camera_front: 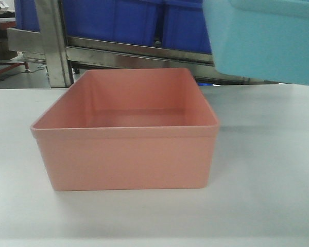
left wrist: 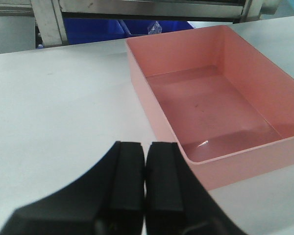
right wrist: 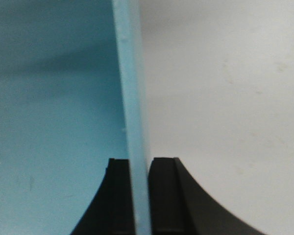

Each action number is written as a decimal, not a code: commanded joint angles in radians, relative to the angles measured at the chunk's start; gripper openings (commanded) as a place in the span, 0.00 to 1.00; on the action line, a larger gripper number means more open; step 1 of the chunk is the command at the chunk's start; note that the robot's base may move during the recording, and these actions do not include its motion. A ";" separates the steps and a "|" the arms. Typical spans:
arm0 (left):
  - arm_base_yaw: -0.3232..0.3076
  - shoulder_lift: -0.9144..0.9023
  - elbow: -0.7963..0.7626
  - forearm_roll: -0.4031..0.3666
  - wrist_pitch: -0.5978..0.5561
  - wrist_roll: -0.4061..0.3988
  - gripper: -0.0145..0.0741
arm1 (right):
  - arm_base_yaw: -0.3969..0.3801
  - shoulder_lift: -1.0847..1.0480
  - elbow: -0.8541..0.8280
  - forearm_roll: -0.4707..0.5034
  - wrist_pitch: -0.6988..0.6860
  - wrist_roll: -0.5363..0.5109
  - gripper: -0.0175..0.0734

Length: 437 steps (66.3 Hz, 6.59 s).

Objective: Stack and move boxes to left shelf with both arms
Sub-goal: 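Grip the light-blue bin with the right gripper and lift it, then lower the light-blue bin into the pink bin and release, then lower both grippers onto opposite rims of the stacked bins, then grip both rims and lift the stacked bins off the table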

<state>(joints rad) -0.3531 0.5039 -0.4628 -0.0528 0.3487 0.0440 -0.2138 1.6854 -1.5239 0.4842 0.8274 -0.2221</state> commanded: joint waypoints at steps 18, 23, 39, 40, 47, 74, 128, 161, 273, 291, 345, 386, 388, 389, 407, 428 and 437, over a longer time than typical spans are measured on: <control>-0.006 0.000 -0.028 -0.008 -0.076 0.003 0.15 | 0.332 -0.086 -0.034 0.096 -0.124 0.222 0.25; -0.006 0.000 -0.028 -0.008 -0.071 0.003 0.15 | 0.392 -0.085 -0.034 0.091 -0.181 0.269 0.25; -0.006 0.000 -0.028 -0.008 -0.069 0.003 0.15 | 0.521 -0.033 -0.034 0.073 -0.318 0.423 0.25; -0.006 0.000 -0.028 -0.008 -0.069 0.003 0.15 | 0.526 -0.029 -0.034 0.073 -0.329 0.429 0.25; -0.006 0.000 -0.028 -0.008 -0.068 0.003 0.15 | 0.545 0.004 -0.033 0.073 -0.374 0.447 0.25; -0.006 0.000 -0.028 -0.008 -0.067 0.003 0.15 | 0.547 0.067 -0.033 0.031 -0.375 0.483 0.25; -0.006 0.000 -0.028 -0.008 -0.064 0.003 0.15 | 0.546 0.141 -0.033 -0.182 -0.328 0.483 0.25; -0.006 0.000 -0.028 -0.008 -0.064 0.003 0.15 | 0.546 0.141 -0.033 -0.247 -0.254 0.431 0.25; -0.006 1.006 -0.894 -0.309 0.362 -0.037 0.78 | 0.547 0.102 -0.182 -0.391 -0.018 0.279 0.80; -0.006 1.204 -1.022 -0.222 0.406 -0.112 0.74 | 0.549 0.196 -0.182 -0.373 -0.040 0.279 0.80; -0.006 1.399 -1.043 -0.253 0.411 -0.140 0.63 | 0.579 0.334 -0.182 -0.371 -0.094 0.267 0.40; -0.006 1.402 -1.043 -0.251 0.439 -0.140 0.16 | 0.579 0.303 -0.182 -0.371 -0.081 0.268 0.25; -0.006 1.400 -1.043 -0.251 0.443 -0.140 0.16 | 0.579 0.296 -0.182 -0.371 -0.080 0.268 0.25; -0.006 1.398 -1.043 -0.251 0.446 -0.140 0.16 | 0.579 0.287 -0.182 -0.371 -0.080 0.268 0.25; -0.009 1.296 -1.043 -0.203 0.438 -0.188 0.16 | 0.579 0.180 -0.182 -0.416 -0.074 0.304 0.25; -0.016 1.106 -1.043 -0.113 0.431 -0.270 0.16 | 0.587 0.076 -0.180 -0.431 -0.040 0.318 0.25; -0.048 1.051 -1.043 -0.022 0.456 -0.348 0.16 | 0.603 0.033 -0.178 -0.442 -0.019 0.322 0.25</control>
<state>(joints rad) -0.3775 1.6624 -1.4737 -0.1264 0.8434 -0.2537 0.3951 1.8062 -1.6743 0.1061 0.8381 0.0874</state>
